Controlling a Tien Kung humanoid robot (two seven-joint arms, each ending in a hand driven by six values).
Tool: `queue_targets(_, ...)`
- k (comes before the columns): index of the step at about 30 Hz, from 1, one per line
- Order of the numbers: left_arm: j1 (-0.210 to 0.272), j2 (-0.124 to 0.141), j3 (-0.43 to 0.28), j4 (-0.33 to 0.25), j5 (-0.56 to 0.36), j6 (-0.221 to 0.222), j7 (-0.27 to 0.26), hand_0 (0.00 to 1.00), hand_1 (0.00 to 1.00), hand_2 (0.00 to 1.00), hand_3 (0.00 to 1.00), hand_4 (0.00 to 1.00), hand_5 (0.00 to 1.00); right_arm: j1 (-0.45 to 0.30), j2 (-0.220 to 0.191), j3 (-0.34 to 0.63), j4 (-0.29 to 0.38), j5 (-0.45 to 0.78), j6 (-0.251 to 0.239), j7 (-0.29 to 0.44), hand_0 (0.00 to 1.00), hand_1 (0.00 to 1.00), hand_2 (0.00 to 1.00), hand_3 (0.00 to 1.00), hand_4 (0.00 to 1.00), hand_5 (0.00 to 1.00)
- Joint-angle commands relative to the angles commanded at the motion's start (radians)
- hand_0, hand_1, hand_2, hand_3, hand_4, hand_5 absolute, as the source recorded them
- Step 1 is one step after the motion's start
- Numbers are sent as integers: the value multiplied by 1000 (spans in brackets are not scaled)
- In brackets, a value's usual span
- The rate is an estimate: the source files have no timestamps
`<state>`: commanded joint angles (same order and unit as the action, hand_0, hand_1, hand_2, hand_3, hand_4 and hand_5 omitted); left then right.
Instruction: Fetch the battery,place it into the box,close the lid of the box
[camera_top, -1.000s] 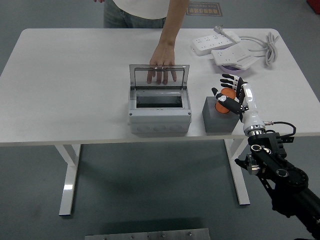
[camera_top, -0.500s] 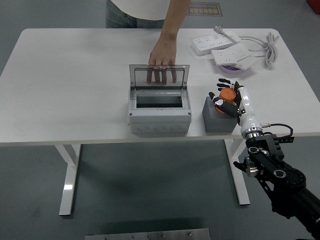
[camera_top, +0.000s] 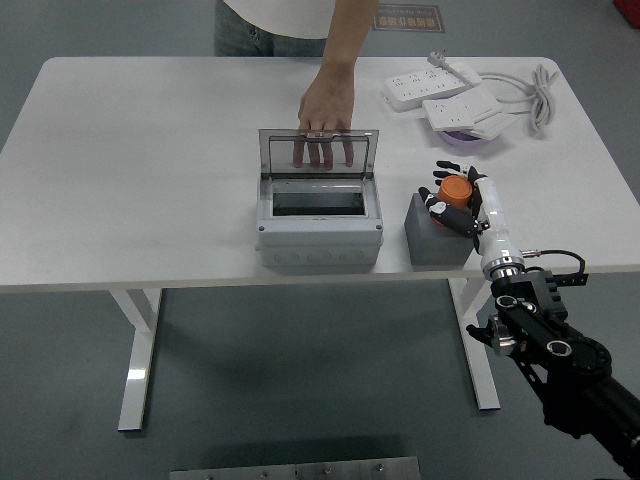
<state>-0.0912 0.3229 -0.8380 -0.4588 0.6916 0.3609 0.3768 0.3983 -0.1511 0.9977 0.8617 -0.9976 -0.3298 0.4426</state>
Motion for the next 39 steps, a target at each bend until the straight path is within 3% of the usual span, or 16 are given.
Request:
queue_targets(3,0,0,-1,0,0,1,-1,671,758,686,725,768,620,0,0,-3,-1,3,-3,-2,647,681,651,701,621,24)
queue_targets(4,1,0,0,0,0,2,-2,668,757,684,723,764,623,0,0,-4,-1,3,-5,-3,628,652,609,615,467,44)
queue_targets(9,2,1,-1,0,2,4,-4,668,757,684,723,764,623,0,-1,-8,0,6,-10,-6,628,652,609,615,467,44)
queue_targets(10,2,1,-1,0,2,4,-4,665,757,684,721,765,634,0,-1,-9,0,6,-11,-7,636,624,583,525,416,83)
queue_targets(15,3,0,-2,0,5,6,-6,665,757,684,721,765,634,1,-1,-14,3,7,-12,-10,636,624,583,525,416,83)
queue_targets(16,3,0,-2,0,6,7,-6,664,756,686,720,767,636,1,-1,-14,3,7,-12,-10,637,610,568,502,377,90)
queue_targets(39,2,-2,-9,0,19,10,-9,658,752,687,721,776,667,25,-2,-31,8,1,-11,-20,626,581,538,485,406,34)
